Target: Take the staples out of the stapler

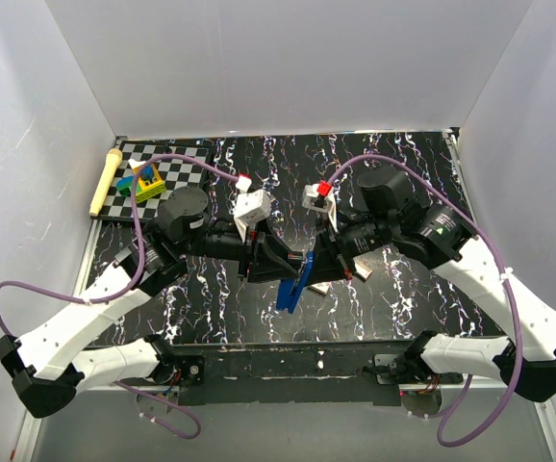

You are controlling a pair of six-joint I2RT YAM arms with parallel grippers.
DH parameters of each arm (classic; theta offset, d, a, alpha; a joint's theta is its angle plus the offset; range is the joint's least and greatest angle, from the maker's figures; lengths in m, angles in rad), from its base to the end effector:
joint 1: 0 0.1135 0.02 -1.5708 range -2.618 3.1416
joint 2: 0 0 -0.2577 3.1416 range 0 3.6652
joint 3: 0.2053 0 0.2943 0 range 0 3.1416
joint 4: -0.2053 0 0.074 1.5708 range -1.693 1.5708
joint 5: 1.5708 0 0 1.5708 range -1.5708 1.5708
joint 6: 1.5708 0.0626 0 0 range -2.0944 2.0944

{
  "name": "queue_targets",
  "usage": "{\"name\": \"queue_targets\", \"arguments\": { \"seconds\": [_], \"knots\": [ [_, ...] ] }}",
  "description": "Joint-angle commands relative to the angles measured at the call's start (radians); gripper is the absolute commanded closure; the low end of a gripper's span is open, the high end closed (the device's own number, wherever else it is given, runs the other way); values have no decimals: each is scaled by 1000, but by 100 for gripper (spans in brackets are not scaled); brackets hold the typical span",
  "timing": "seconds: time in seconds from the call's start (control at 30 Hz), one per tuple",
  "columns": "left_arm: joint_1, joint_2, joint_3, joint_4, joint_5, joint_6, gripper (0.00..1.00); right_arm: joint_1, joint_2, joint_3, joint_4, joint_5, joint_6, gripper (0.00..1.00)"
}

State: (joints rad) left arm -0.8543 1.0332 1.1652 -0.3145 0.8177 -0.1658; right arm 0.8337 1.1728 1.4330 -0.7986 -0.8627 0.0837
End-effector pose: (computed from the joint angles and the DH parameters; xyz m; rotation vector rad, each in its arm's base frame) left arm 0.1499 -0.2416 0.4110 1.2289 1.4879 -1.4241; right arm 0.1541 0.2405 0.4243 -1.3168 1.8041 1.4349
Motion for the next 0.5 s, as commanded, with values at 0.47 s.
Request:
{"name": "queue_targets", "arguments": {
  "seconds": [0.47],
  "knots": [
    [-52, 122, 103, -66, -351, 12, 100, -131, -58, -207, 274, 507, 103, 99]
  ]
}}
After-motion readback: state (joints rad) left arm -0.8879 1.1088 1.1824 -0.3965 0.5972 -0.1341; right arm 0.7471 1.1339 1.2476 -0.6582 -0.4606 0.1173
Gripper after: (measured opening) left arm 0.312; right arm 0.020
